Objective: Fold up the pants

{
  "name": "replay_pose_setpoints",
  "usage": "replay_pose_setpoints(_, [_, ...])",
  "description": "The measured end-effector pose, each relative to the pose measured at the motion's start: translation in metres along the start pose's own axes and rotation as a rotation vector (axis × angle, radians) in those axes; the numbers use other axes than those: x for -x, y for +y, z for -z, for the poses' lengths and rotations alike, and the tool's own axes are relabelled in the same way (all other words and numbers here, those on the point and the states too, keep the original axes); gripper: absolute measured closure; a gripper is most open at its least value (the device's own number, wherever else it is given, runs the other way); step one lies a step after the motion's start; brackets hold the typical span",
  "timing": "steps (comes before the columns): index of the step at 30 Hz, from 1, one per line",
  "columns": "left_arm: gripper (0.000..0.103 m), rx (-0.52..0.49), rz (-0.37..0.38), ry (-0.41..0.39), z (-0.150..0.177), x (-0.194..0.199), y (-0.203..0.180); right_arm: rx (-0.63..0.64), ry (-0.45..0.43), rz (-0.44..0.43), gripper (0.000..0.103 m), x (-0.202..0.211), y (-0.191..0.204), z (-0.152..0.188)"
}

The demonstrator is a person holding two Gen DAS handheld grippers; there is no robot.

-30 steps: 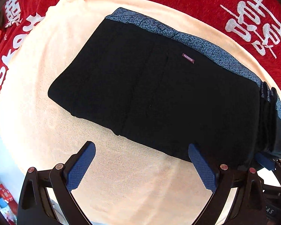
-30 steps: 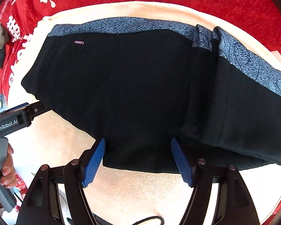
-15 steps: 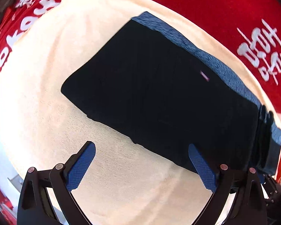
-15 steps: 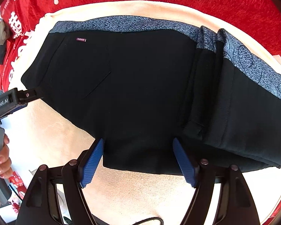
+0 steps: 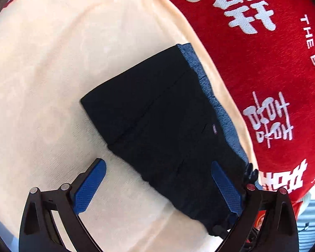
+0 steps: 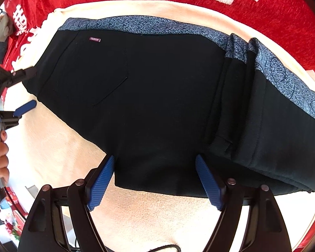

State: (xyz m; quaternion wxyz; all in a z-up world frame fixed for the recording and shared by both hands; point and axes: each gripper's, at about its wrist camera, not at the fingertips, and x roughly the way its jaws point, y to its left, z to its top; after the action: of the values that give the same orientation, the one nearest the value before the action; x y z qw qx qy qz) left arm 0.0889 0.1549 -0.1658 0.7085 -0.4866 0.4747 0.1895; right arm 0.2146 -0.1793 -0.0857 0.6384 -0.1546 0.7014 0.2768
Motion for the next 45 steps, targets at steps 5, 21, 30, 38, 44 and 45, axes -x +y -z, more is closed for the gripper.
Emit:
replay_pose_setpoints(5, [0.003,0.026,0.129,0.027,0.004,-0.002,-0.010,-0.005,-0.004,0.003,0.021,-0.001,0.005,0.001])
replay_pose_setpoints(21, [0.002,0.015,0.158,-0.029,-0.009,-0.010,-0.025,-0.010,-0.004,-0.028,0.021,-0.002,-0.014,-0.006])
replay_pose_setpoints(30, [0.021,0.022,-0.032,-0.079,-0.011,-0.022,-0.041,-0.012,-0.001,-0.029,0.021,0.000,-0.017,-0.007])
replay_pose_setpoints(38, [0.068,-0.397,-0.344,-0.173,0.013,-0.019,-0.099,-0.067,-0.072,-0.131,0.023,0.055,-0.036,-0.029])
replay_pose_setpoints(44, [0.068,-0.839,-0.501,-0.302,0.070,-0.022,-0.154,-0.111,-0.034,-0.363,0.022,0.084,-0.036,-0.100])
replay_pose_setpoints(45, [0.068,-0.875,-0.511,-0.307,0.074,-0.024,-0.157,-0.095,-0.024,-0.389,0.022,0.084,-0.031,-0.114])
